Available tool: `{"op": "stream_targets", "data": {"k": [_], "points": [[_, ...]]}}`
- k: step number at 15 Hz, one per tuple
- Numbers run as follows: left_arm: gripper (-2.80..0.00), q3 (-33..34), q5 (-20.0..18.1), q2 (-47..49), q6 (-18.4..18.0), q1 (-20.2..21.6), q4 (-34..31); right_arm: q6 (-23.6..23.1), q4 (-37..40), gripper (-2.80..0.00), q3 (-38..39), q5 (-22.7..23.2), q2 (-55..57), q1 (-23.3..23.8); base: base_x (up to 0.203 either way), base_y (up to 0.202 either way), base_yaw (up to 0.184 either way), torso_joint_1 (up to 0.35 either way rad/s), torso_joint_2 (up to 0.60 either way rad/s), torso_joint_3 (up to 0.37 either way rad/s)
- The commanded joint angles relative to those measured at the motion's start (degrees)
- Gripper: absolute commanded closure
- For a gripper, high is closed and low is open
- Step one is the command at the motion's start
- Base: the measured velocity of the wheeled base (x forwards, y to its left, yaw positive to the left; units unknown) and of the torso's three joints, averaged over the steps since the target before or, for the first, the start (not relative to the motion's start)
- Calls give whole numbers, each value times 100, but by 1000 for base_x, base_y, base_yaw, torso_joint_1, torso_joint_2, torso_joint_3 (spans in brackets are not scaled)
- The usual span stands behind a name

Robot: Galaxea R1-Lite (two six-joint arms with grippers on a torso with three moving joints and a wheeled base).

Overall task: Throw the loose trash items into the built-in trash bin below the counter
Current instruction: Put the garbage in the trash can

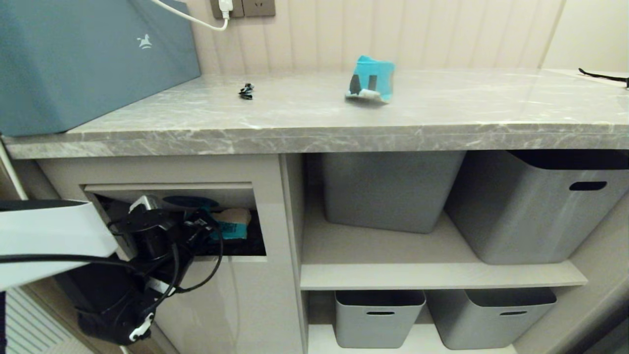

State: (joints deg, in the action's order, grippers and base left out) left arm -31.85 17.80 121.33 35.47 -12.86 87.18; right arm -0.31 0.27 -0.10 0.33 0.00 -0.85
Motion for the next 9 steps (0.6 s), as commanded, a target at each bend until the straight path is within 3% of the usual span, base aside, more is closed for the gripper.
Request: {"op": "stream_targets", "data": {"k": [1,9], "points": [[-280,-5,57,75,74,3,49,-4,0,0,1,3,0,-3,0,0,0,0,0,0],[-280,-181,66,85,390,-32,49,-4,0,0,1,3,0,-3,0,0,0,0,0,0]]}}
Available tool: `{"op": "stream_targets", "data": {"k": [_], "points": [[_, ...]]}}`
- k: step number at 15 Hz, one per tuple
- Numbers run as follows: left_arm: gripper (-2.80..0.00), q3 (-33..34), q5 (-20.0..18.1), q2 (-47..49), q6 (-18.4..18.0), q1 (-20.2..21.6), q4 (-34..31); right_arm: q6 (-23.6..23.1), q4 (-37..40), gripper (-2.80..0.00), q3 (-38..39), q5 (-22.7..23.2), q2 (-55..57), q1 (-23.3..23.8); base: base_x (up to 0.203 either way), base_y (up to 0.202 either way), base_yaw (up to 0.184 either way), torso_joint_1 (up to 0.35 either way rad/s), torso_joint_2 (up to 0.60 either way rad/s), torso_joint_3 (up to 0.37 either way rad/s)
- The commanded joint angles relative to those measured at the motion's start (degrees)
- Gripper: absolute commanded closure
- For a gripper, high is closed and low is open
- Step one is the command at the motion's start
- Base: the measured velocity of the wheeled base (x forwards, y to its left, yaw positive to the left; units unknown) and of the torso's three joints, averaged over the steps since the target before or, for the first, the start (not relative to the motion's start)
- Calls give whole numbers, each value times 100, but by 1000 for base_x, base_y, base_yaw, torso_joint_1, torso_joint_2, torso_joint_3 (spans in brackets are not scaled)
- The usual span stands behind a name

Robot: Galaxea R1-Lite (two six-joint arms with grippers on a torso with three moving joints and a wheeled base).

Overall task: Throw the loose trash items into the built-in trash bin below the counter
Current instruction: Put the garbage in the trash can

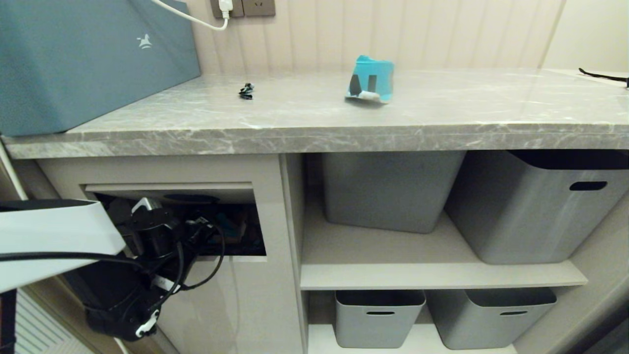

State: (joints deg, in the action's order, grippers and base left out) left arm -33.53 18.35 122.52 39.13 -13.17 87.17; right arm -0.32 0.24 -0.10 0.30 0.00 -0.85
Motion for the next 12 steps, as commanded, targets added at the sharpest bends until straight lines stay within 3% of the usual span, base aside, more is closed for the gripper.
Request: {"op": "stream_targets", "data": {"k": [1,5,12], "points": [[-280,-3,11,-54,23,-2,49,-3,2,0,1,5,0,-3,0,0,0,0,0,0],[-280,533,15,-413,-9,-94,49,-3,2,0,1,5,0,-3,0,0,0,0,0,0],[-280,2727,-1,-2561,38,-299,49,-3,2,0,1,5,0,-3,0,0,0,0,0,0]]}}
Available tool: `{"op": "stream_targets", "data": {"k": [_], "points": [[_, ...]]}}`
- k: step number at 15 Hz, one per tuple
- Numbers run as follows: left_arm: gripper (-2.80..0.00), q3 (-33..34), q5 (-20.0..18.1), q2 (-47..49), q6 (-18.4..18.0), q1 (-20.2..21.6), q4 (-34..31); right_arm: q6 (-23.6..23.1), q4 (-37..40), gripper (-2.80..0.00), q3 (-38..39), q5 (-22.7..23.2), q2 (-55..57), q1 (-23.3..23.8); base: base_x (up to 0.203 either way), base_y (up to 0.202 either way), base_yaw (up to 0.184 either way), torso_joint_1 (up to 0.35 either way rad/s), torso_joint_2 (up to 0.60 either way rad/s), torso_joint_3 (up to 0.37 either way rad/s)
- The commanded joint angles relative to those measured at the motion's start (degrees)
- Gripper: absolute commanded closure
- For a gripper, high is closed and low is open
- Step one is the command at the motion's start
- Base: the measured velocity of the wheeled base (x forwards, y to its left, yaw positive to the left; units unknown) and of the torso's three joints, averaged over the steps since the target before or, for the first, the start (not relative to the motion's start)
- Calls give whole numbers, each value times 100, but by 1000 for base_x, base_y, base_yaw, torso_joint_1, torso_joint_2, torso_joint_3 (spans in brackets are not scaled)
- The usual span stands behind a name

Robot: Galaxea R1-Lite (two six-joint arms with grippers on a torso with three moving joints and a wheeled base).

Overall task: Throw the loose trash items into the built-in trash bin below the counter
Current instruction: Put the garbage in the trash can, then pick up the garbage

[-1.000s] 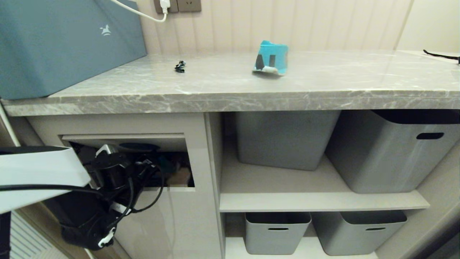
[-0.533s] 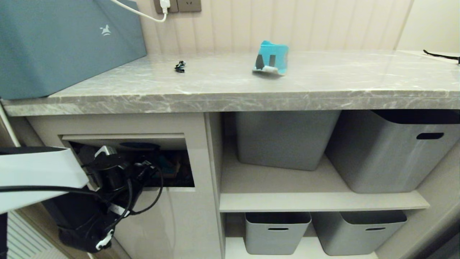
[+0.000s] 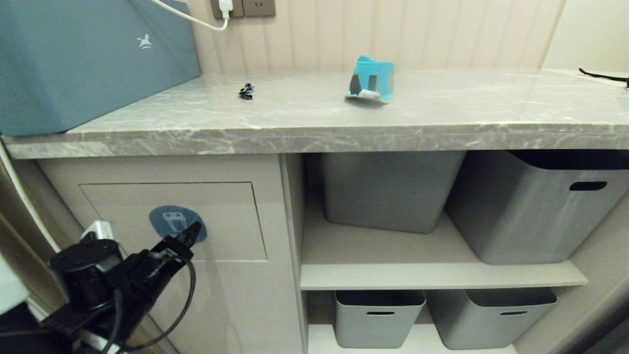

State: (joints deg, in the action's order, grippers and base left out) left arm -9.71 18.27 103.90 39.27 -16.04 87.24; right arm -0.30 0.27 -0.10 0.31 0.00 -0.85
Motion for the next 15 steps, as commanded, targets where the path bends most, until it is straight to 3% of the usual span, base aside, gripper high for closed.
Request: {"op": "stream_targets", "data": {"k": [1,3,4,7,8,10,12,13,15], "points": [[-280,578,-2,-1131,5,-12,30,-5,0,0,1,4,0,-3,0,0,0,0,0,0],[-280,795,-20,-2118,-134,13,-349,-5,0,0,1,4,0,-3,0,0,0,0,0,0],[0,817,-54,-2620,-249,23,-711,-5,0,0,1,4,0,-3,0,0,0,0,0,0],[0,789,-369,-3870,-768,258,-1909,-5,0,0,1,4,0,-3,0,0,0,0,0,0],[0,787,-660,-4051,-1012,588,-2076,-5,0,0,1,4,0,-3,0,0,0,0,0,0],[0,622,-1759,-4651,-1530,1193,-2888,-5,0,0,1,4,0,-3,0,0,0,0,0,0],[0,185,-2736,-5322,-2301,1561,-4606,-5,0,0,1,4,0,-3,0,0,0,0,0,0],[0,-42,-3009,-5632,-2699,1637,-5259,-5,0,0,1,4,0,-3,0,0,0,0,0,0],[0,-227,-3236,-6210,-3242,1702,-5926,-5,0,0,1,4,0,-3,0,0,0,0,0,0]]}}
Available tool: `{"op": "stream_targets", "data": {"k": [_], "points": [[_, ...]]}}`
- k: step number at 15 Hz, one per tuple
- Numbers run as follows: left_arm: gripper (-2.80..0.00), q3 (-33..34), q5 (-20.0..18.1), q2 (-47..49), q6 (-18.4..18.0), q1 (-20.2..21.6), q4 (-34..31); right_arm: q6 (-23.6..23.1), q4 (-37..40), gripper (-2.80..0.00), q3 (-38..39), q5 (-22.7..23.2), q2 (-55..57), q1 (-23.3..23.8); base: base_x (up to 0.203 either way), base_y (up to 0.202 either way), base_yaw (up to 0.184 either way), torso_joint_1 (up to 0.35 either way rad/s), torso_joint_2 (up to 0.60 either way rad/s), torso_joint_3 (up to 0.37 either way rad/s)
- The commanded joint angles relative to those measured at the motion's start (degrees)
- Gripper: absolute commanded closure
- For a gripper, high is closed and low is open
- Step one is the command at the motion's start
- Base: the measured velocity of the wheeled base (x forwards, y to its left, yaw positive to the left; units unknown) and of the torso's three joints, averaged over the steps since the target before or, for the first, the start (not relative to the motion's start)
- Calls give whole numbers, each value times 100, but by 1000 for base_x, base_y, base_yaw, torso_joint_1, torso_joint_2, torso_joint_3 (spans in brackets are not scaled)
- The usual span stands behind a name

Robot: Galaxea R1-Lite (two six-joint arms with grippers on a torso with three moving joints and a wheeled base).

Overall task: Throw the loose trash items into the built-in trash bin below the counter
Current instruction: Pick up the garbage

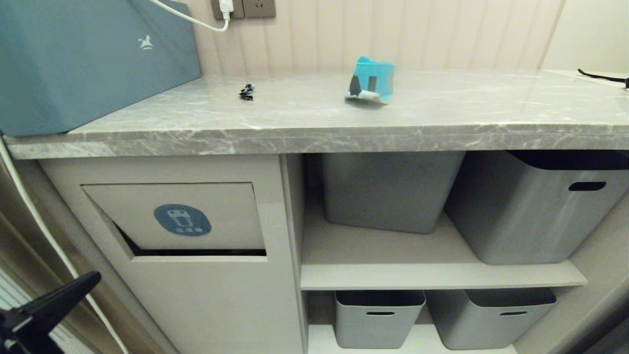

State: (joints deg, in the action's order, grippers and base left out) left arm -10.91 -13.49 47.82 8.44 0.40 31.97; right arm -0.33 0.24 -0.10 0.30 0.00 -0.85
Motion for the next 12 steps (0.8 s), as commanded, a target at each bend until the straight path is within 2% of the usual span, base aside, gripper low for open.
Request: {"op": "stream_targets", "data": {"k": [1,3,4,6,8,9,10,12], "points": [[0,-78,-81,-883,-414,70,-562,-2,2,0,1,5,0,-3,0,0,0,0,0,0],[0,33,-89,-1539,-931,78,-1032,-2,2,0,1,5,0,-3,0,0,0,0,0,0],[0,61,-82,-1912,-1073,83,-1401,-2,2,0,1,5,0,-3,0,0,0,0,0,0],[0,98,-6,-2948,-1253,99,-2544,-2,2,0,1,5,0,-3,0,0,0,0,0,0],[0,151,247,-3984,-1471,49,-3589,-3,2,0,1,5,0,-3,0,0,0,0,0,0],[0,162,543,-4399,-1572,21,-4174,-24,2,0,2,5,0,-3,0,0,0,0,0,0],[0,267,914,-4684,-1602,-5,-4610,-18,2,0,1,5,0,-3,0,0,0,0,0,0],[0,467,1051,-4799,-1389,-31,-4832,-11,2,0,8,-2,0,-3,0,0,0,0,0,0]]}}
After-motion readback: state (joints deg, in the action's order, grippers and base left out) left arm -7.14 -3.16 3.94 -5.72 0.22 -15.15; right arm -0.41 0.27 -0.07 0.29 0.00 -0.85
